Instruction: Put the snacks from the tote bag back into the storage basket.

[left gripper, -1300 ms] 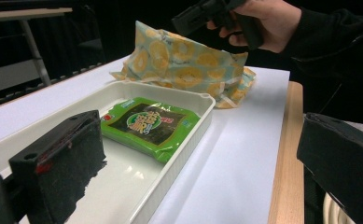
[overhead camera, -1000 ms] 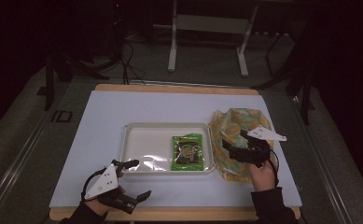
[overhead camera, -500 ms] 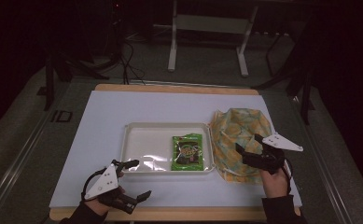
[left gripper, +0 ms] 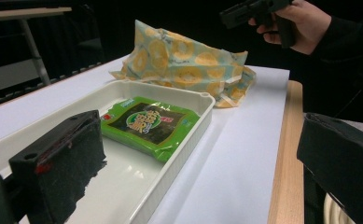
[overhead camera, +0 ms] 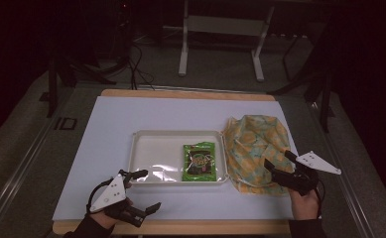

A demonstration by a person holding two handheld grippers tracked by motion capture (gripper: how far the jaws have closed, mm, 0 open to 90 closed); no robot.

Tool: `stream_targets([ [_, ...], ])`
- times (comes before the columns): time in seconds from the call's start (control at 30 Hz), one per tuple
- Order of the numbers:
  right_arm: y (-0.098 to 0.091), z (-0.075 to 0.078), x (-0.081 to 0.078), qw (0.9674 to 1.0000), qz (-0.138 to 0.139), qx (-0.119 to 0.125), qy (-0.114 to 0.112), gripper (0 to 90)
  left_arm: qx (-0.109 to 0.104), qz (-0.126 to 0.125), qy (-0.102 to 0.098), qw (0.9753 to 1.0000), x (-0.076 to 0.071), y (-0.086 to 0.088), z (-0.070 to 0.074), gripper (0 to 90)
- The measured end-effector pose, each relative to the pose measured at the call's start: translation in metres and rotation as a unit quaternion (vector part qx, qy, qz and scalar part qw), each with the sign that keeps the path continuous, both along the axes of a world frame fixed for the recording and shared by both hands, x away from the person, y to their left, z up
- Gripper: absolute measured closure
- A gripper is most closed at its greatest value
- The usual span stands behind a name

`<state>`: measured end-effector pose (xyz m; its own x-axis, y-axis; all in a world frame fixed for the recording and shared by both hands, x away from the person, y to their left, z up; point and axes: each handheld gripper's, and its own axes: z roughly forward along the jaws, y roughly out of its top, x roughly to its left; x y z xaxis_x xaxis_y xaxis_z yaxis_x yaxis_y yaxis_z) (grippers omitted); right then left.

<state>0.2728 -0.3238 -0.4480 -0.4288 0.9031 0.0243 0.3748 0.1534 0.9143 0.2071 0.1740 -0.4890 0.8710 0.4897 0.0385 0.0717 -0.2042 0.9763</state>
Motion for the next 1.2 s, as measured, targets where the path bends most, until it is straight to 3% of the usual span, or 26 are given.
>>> stream_targets([
  [0.23, -0.008, -0.004, -0.005, 0.9999, -0.013, -0.003, 0.0, 16.1, -0.003, 0.001, -0.001, 1.0, -0.001, 0.001, 0.001, 1.1],
  [0.7, -0.015, -0.011, -0.007, 0.9996, -0.025, 0.015, 0.001, 16.0, 0.003, -0.003, -0.001, 1.0, 0.0, 0.0, 0.0, 1.1],
  [1.2, -0.017, -0.013, -0.005, 0.9992, -0.04, 0.004, -0.008, 16.0, 0.003, -0.002, -0.002, 1.0, 0.0, 0.0, 0.0, 1.1],
])
